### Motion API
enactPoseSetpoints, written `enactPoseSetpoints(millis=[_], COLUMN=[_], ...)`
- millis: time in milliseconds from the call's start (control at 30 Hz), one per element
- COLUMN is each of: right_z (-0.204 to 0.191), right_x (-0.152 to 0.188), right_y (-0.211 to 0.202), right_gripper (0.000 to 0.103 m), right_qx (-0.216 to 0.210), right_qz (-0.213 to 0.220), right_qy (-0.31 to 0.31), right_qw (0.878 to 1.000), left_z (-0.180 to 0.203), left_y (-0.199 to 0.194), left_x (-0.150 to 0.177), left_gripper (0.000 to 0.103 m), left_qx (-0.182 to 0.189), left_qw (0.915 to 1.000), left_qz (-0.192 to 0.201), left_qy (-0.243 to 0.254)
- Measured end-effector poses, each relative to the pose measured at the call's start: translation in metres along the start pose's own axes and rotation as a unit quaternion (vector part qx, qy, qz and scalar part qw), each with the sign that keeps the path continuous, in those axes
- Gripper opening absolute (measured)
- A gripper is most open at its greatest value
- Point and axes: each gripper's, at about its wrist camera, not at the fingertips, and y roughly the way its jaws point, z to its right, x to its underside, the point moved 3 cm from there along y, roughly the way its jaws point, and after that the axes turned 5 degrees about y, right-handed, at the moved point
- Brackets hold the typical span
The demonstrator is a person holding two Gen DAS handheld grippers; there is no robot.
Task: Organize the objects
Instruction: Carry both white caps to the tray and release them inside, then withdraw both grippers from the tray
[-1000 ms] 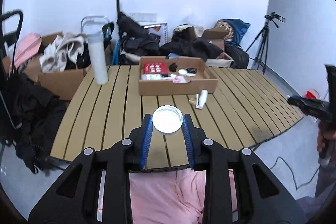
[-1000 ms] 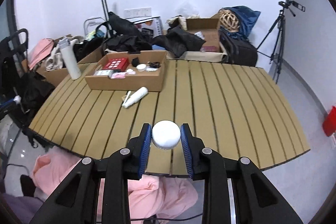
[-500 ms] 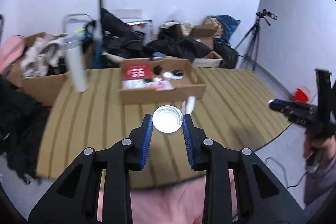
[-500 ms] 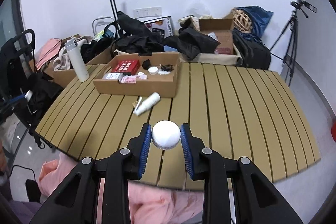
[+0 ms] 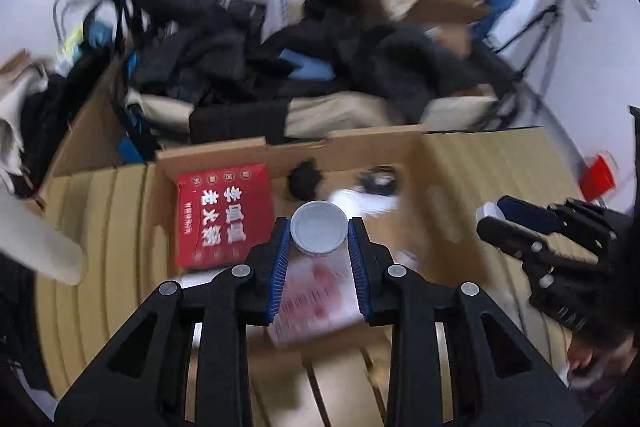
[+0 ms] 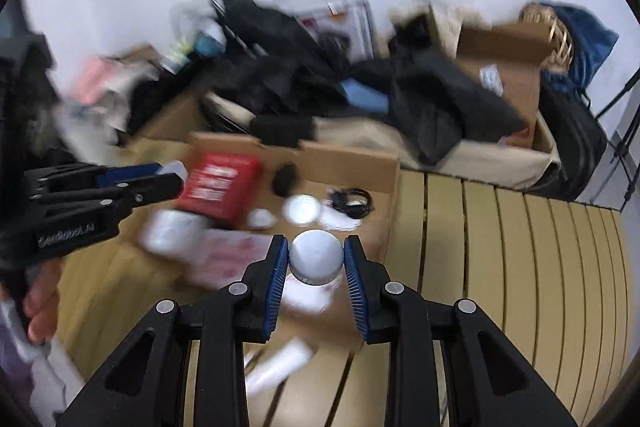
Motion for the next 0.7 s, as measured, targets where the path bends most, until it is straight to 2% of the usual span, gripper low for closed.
enactPoseSetpoints(millis=[33, 67, 167, 200, 233, 267, 300, 333, 400, 433, 500, 567, 633, 700], right_z=[0.000, 0.001, 0.004, 0.005, 0.005, 0.005, 0.007, 0.008, 0.013, 0.015, 0.018, 0.016, 0.015, 0.018], right_x=[-0.004, -0.006, -0.009, -0.010, -0.009, -0.009, -0.010, -0.011, -0.013, -0.015, -0.022, -0.025, -0.021, -0.010], right_y=[0.025, 0.046, 0.095, 0.108, 0.113, 0.120, 0.122, 0.122, 0.113, 0.106, 0.087, 0.058, 0.026, -0.011], right_gripper=[0.032, 0.032, 0.032, 0.032, 0.032, 0.033, 0.038, 0.054, 0.070, 0.073, 0.074, 0.074, 0.074, 0.074], right_qx=[0.016, 0.018, 0.038, 0.043, 0.041, 0.036, 0.031, 0.025, -0.003, -0.014, -0.013, -0.013, -0.004, 0.013], right_qz=[-0.019, -0.036, -0.074, -0.079, -0.082, -0.087, -0.085, -0.081, -0.072, -0.068, -0.053, -0.042, -0.046, -0.050], right_qy=[-0.006, -0.006, 0.008, 0.012, 0.014, 0.014, 0.016, 0.020, 0.036, 0.042, 0.046, 0.034, 0.011, -0.020], right_qw=[1.000, 0.999, 0.997, 0.996, 0.996, 0.995, 0.996, 0.996, 0.997, 0.997, 0.997, 0.998, 0.999, 0.998], left_z=[-0.004, -0.007, -0.007, -0.007, -0.007, -0.008, -0.008, -0.008, -0.008, -0.009, -0.012, -0.018, -0.029, -0.040], left_y=[0.018, 0.038, 0.058, 0.061, 0.063, 0.062, 0.061, 0.059, 0.053, 0.048, 0.028, 0.004, -0.030, -0.066], left_x=[-0.002, -0.005, -0.012, -0.013, -0.014, -0.016, -0.016, -0.016, -0.018, -0.021, -0.022, -0.019, -0.009, 0.008], left_gripper=[0.025, 0.025, 0.027, 0.030, 0.040, 0.046, 0.046, 0.046, 0.046, 0.046, 0.053, 0.067, 0.071, 0.081], left_qx=[0.005, -0.005, -0.021, -0.015, -0.014, -0.016, -0.016, -0.016, -0.010, -0.012, -0.017, -0.031, -0.038, -0.048], left_qw=[0.9998, 0.9994, 0.9993, 0.9995, 0.9995, 0.9995, 0.9996, 0.9995, 0.9995, 0.9995, 0.9995, 0.9991, 0.9990, 0.9985], left_qz=[-0.017, -0.033, -0.032, -0.028, -0.027, -0.025, -0.023, -0.025, -0.028, -0.028, -0.026, -0.028, -0.023, -0.025], left_qy=[-0.002, -0.003, 0.002, 0.003, 0.003, 0.002, 0.003, 0.006, 0.010, 0.012, 0.011, 0.003, -0.008, -0.006])
